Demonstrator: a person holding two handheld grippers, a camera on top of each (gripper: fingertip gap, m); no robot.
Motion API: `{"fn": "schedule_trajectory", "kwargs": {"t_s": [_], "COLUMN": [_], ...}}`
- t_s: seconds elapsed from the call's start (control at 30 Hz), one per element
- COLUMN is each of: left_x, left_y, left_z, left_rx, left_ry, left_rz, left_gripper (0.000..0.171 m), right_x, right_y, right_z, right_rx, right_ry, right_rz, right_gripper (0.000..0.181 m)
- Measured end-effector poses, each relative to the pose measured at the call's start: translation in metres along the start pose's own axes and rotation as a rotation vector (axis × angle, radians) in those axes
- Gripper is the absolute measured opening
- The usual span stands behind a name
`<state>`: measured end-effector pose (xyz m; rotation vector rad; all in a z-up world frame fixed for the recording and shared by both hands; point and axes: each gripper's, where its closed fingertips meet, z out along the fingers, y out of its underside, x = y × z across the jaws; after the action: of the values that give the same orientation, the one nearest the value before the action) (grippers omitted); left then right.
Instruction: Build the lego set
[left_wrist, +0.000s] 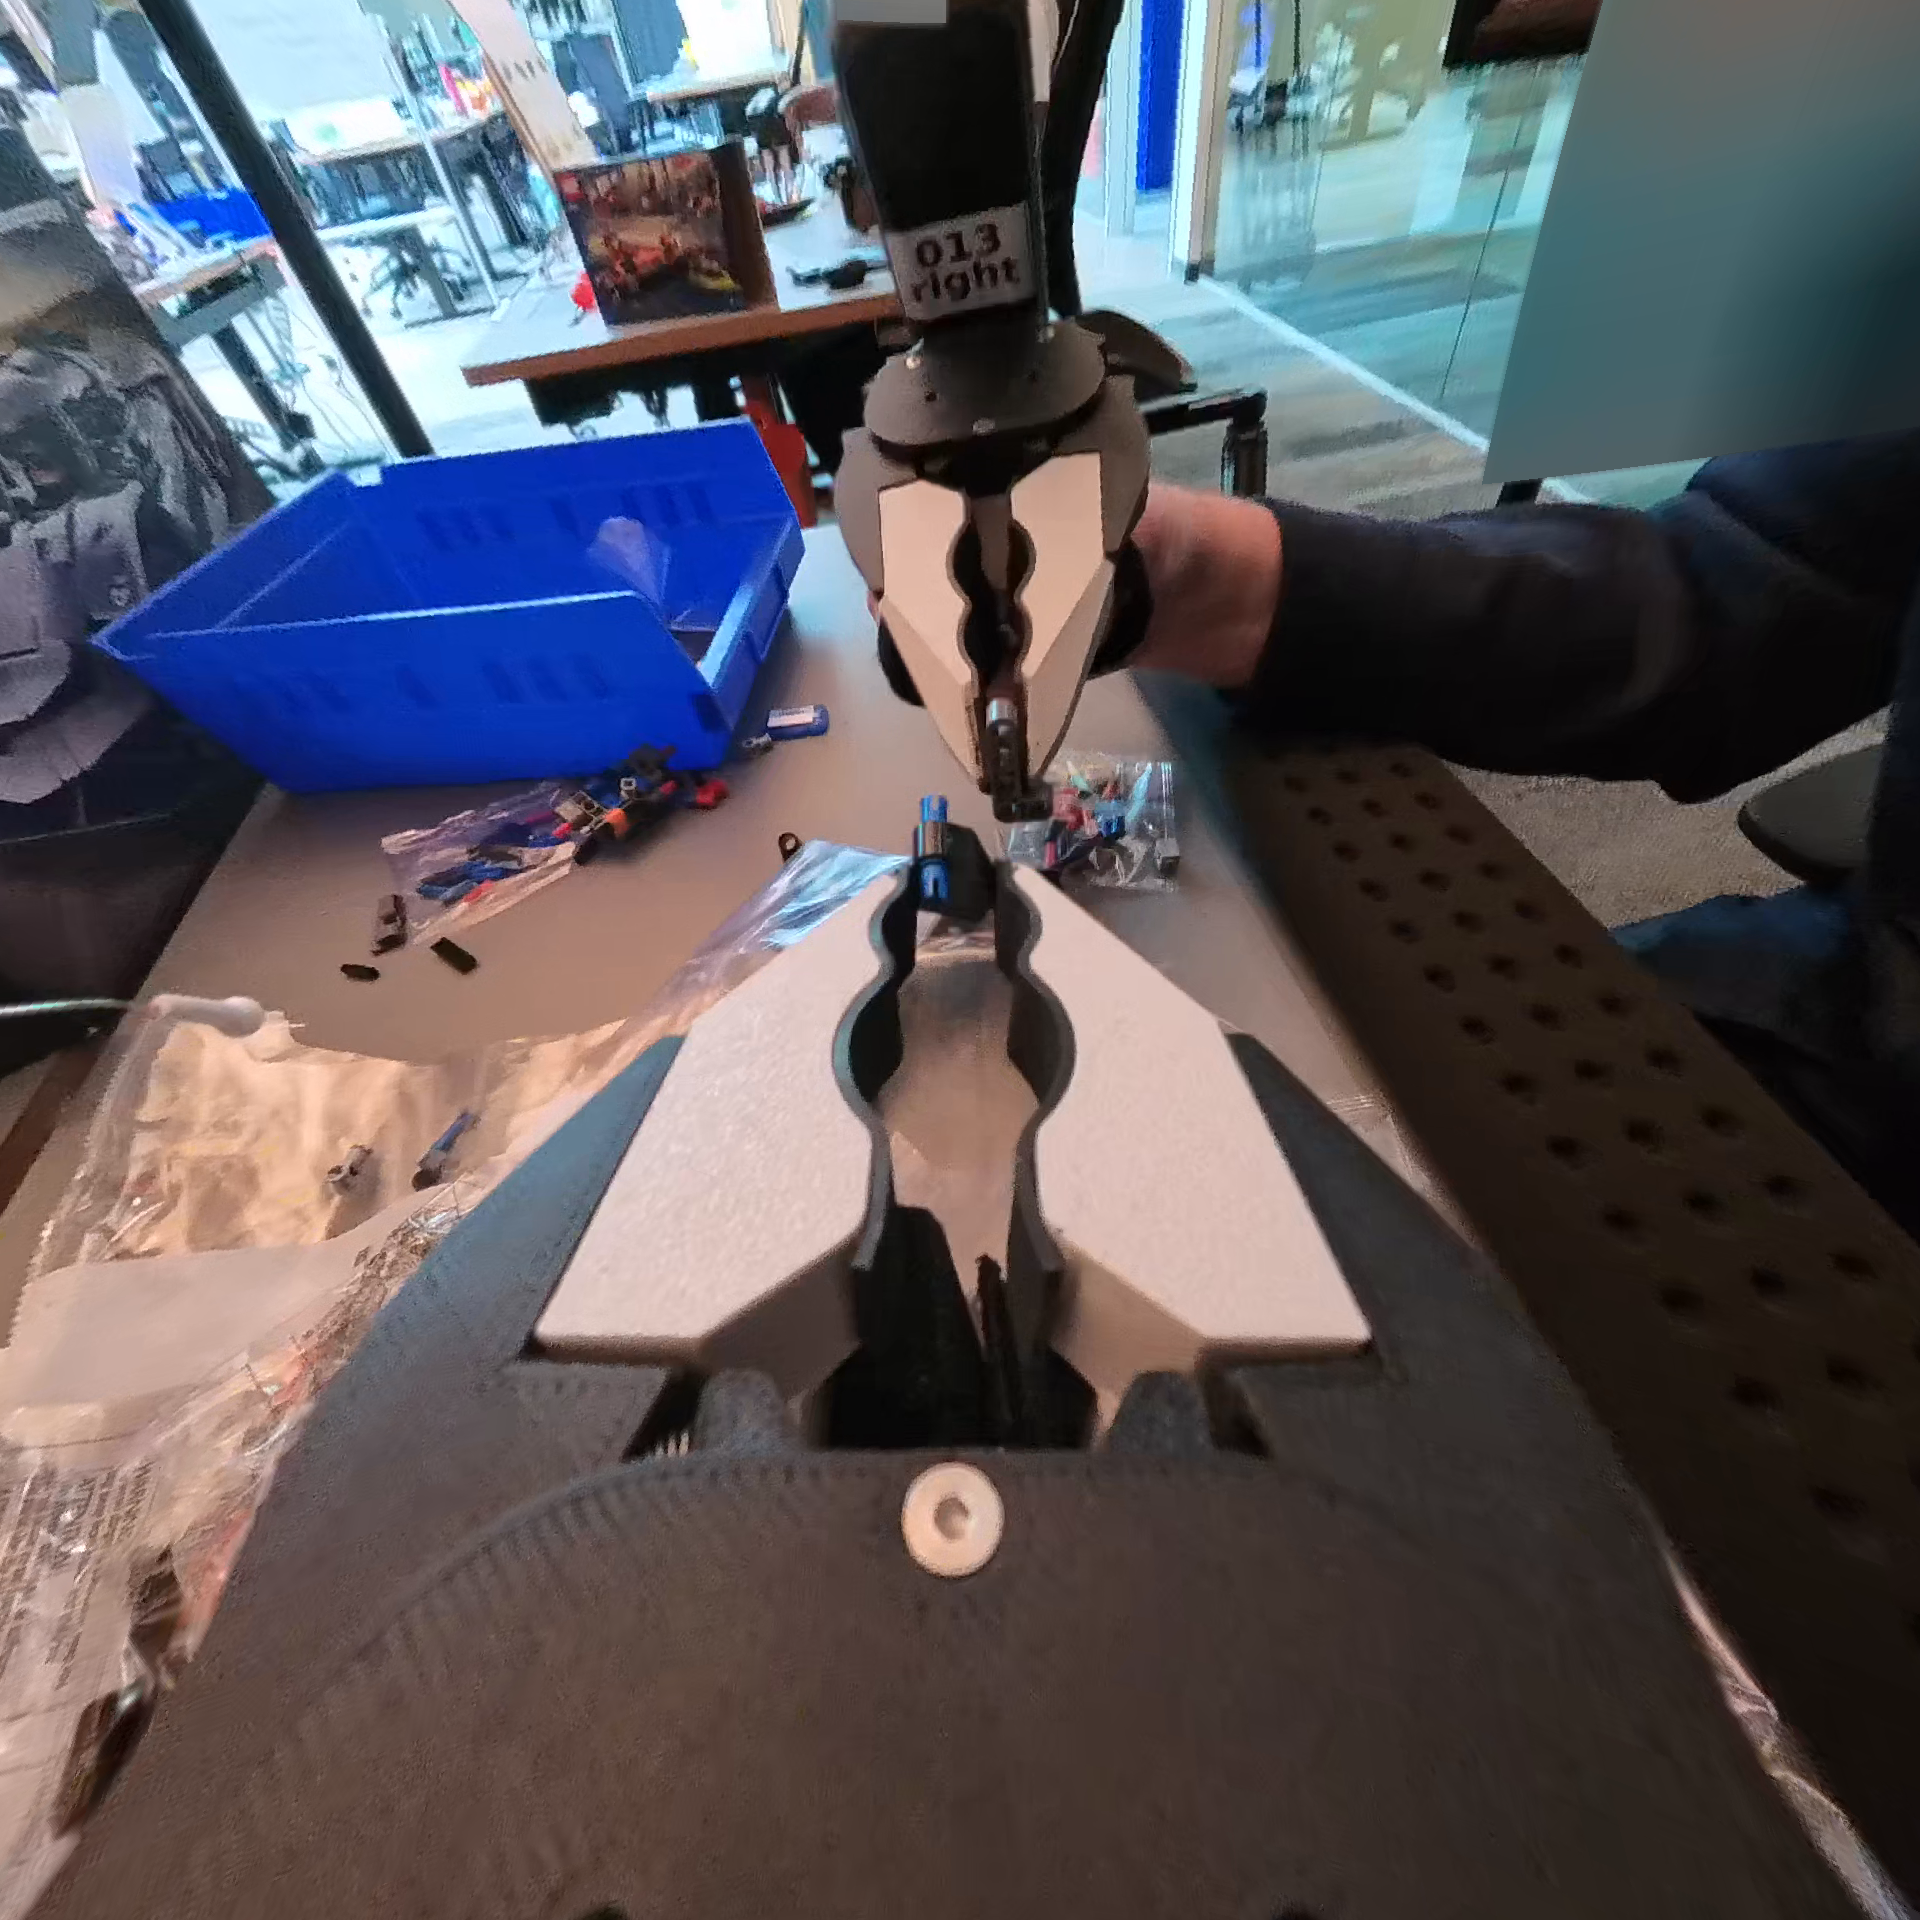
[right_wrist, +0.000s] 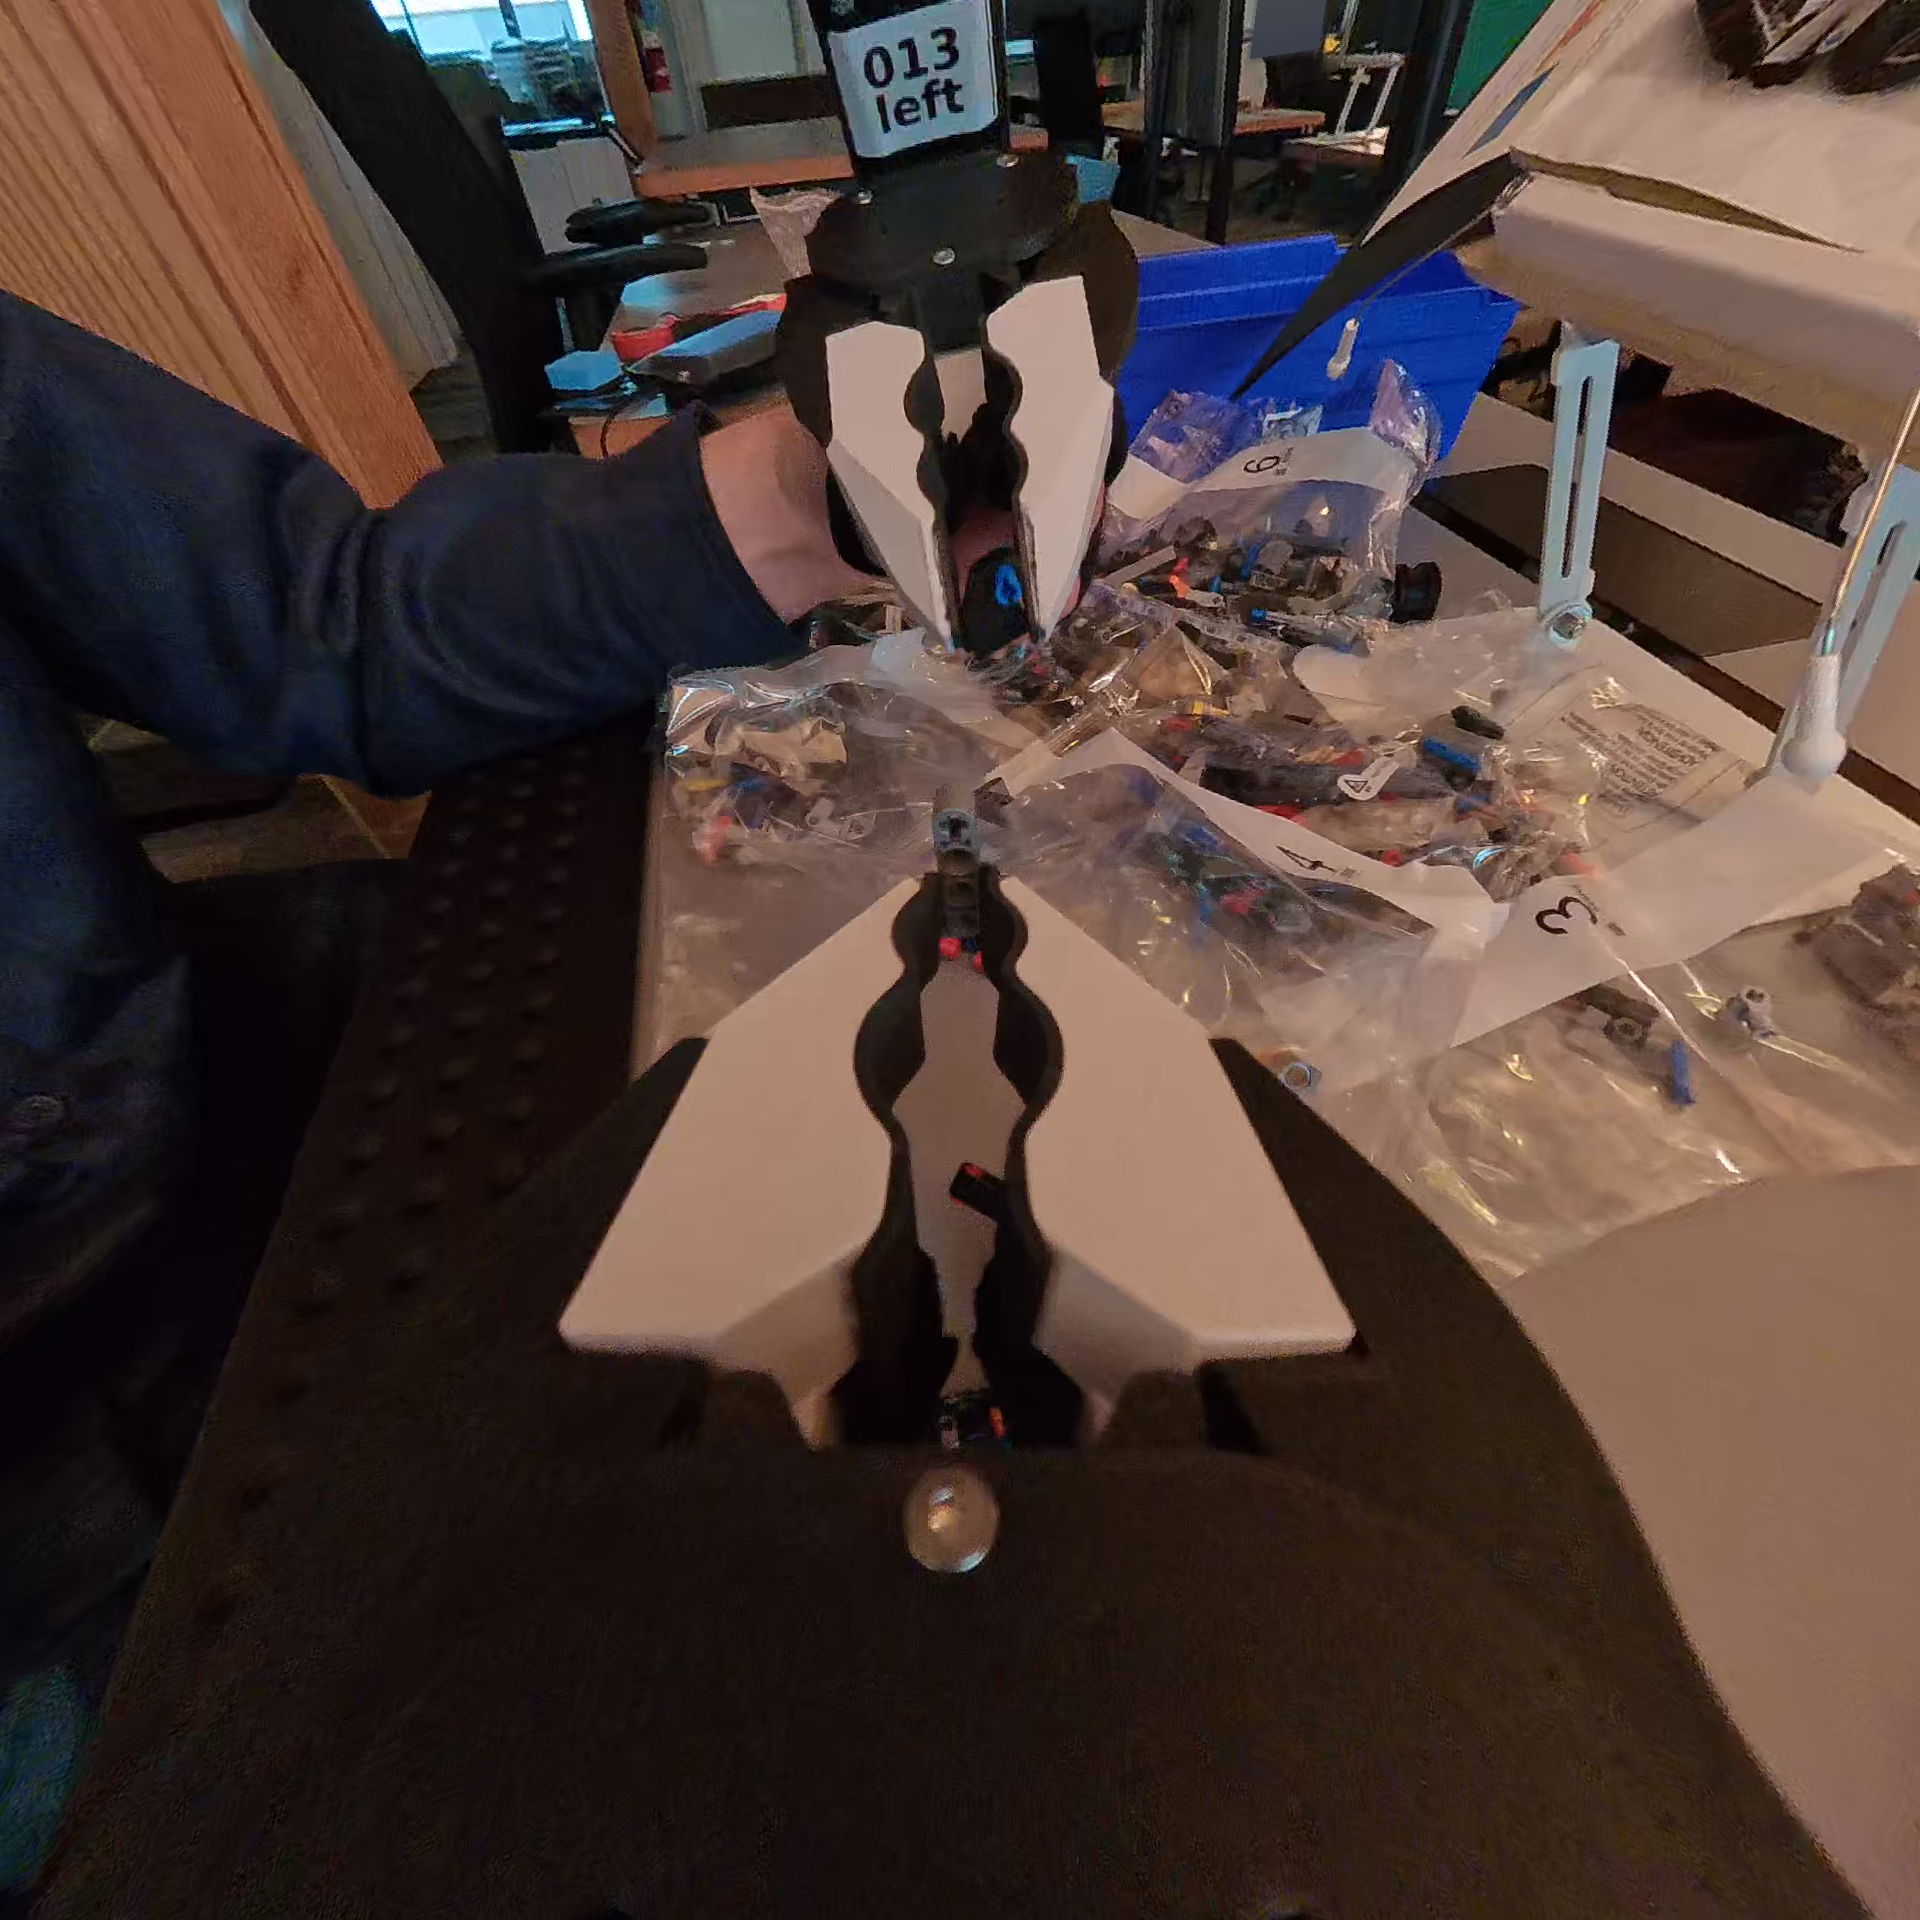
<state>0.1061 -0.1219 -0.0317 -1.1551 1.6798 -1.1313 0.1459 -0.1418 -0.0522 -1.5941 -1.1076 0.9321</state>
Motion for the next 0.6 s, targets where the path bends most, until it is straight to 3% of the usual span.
{"fn": "schedule_trajectory", "kwargs": {"t_s": [0.1, 0.33, 0.47, 0.6], "left_x": [-0.006, -0.032, -0.038, -0.038], "left_y": [0.002, 0.006, 0.008, 0.01], "left_z": [-0.004, -0.028, -0.034, -0.032], "left_rx": [0.002, 0.008, 0.001, -0.009], "left_ry": [-0.022, -0.154, -0.184, -0.183], "left_rz": [-0.009, -0.056, -0.063, -0.064], "left_gripper": [0.014, 0.014, 0.014, 0.014], "right_x": [-0.001, -0.012, 0.009, 0.053], "right_y": [0.004, 0.051, 0.056, 0.041], "right_z": [-0.003, 0.018, 0.041, 0.057], "right_rx": [-0.026, -0.297, -0.385, -0.392], "right_ry": [-0.005, -0.074, 0.048, 0.317], "right_rz": [0.009, 0.002, -0.051, -0.136], "right_gripper": [0.005, 0.005, 0.005, 0.005]}}
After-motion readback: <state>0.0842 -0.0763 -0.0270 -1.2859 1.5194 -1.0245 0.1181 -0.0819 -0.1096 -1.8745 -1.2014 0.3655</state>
